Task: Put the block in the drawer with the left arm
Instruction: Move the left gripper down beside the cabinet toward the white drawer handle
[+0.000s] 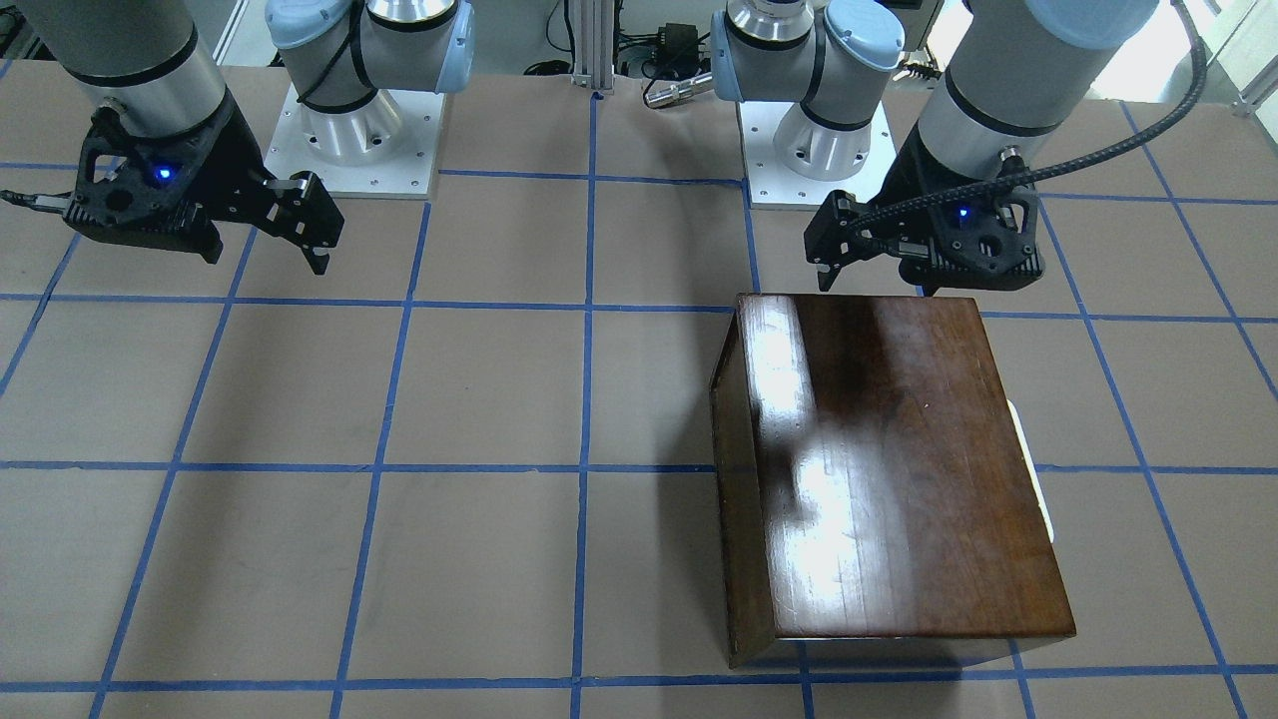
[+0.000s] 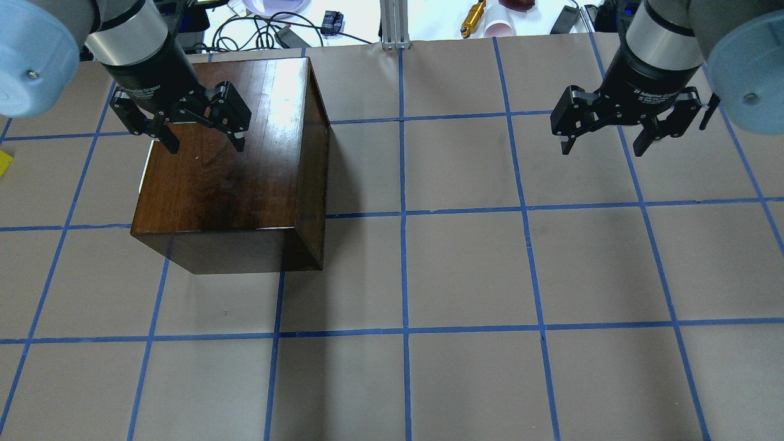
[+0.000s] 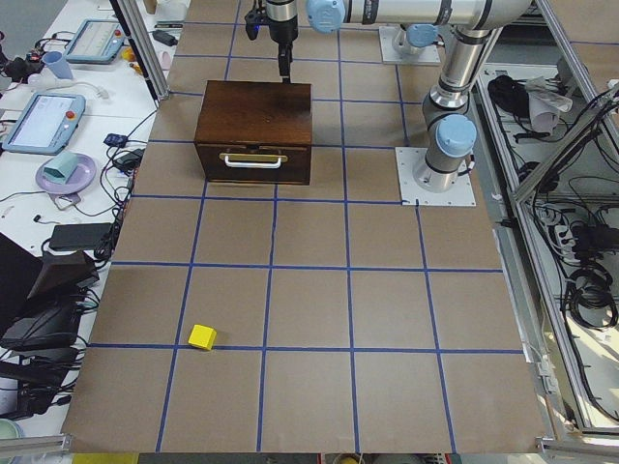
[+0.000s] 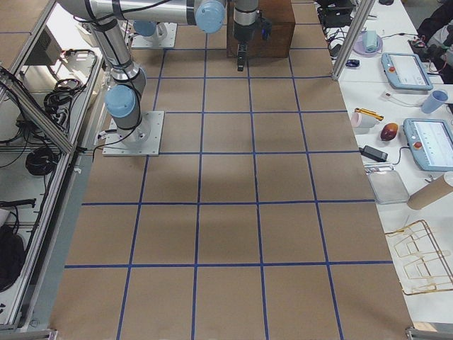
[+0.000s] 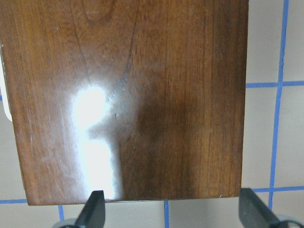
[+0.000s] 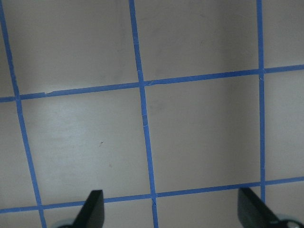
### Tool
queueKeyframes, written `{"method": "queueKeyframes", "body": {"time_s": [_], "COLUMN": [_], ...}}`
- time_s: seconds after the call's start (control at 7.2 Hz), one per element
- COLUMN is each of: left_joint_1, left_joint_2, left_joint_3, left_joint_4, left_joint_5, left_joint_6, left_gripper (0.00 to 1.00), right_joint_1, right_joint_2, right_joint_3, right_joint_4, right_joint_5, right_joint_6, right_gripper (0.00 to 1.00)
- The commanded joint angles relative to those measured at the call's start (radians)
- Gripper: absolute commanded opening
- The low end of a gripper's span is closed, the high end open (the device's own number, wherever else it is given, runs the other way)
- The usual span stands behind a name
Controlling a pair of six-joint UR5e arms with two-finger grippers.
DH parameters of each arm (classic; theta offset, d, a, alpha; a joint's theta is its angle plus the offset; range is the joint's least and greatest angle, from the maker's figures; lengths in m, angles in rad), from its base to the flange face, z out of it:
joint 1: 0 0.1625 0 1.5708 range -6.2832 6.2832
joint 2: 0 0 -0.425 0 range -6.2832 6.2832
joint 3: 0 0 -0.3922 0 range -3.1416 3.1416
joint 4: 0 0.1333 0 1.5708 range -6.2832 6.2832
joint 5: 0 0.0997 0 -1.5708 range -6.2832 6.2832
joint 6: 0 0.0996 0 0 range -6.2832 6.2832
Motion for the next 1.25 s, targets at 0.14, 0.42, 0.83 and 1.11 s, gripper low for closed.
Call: {"method": "queueKeyframes", "body": {"time_s": [0.14,0.42,0.83,1.11], "left_joint_1": [0.011,0.055,0.194,0.309], "left_joint_2": [-0.008,-0.017,-0.051,-0.077], "left_joint_3": [0.0,0.011,0.017,0.023], "left_joint_4": [0.011,0.021,0.094,0.111], "left_joint_5": [0.001,-0.005,-0.034,-0.144], "left_joint_6": [-0.001,0.0,0.133,0.163], "left_gripper": [1.0,1.0,1.0,1.0], "right_joint_1": [0.0,0.0,0.0,0.0], "right_joint_2": [0.0,0.0,0.0,0.0], "right_joint_3": [0.0,0.0,0.0,0.0], "right_joint_4": [0.0,0.0,0.0,0.0], "right_joint_5": [0.0,0.0,0.0,0.0], "right_joint_6": [0.0,0.0,0.0,0.0], "right_gripper": [1.0,1.0,1.0,1.0]}}
